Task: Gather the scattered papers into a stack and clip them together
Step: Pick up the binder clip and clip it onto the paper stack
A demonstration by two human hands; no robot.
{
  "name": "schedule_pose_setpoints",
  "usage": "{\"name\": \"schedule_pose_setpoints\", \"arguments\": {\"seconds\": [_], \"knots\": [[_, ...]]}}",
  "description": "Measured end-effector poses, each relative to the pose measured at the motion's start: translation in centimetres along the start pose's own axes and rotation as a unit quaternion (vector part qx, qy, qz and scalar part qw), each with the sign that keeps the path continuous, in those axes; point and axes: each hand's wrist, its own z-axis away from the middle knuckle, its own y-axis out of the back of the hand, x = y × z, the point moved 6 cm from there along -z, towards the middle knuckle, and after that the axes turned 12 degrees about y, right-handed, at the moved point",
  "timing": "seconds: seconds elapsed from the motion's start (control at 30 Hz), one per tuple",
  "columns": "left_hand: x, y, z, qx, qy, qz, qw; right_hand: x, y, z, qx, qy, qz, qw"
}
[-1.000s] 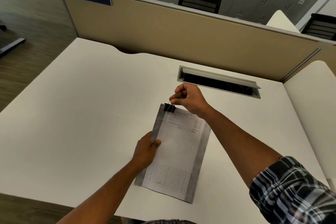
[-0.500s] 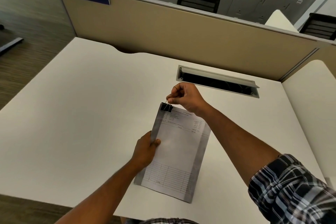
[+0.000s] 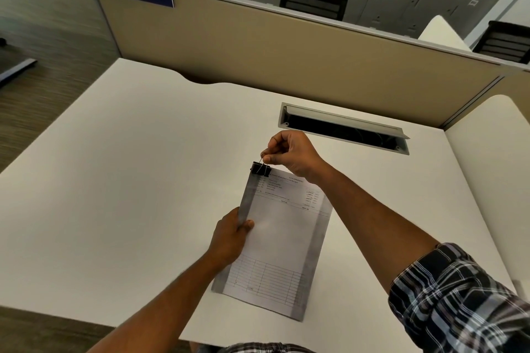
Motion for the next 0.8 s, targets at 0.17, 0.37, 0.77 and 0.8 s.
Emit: {"name": "schedule_pose_setpoints", "arguments": {"seconds": [0.17, 0.37, 0.77, 0.8], "knots": [[-0.2, 0.1, -0.1, -0.003, -0.003, 0.003, 1.000, 0.1, 0.0, -0.1, -0.012, -0.002, -0.014, 1.000], [0.2, -0.1, 0.1, -0.002, -0.007, -0.002, 1.000, 0.6, 0.0, -0.1, -0.071, -0.035, 0.061, 0.995], [0.2, 0.3, -0.2, -0.011, 0.010, 0.028, 0.999, 2.2, 3.2, 1.8, 0.053, -0.035, 0.069, 0.996], [0.1, 0.4, -0.2, -0.011, 0.012, 0.036, 0.999, 2.8, 4.1, 2.3, 0.079, -0.036, 0.093, 0.992]]}}
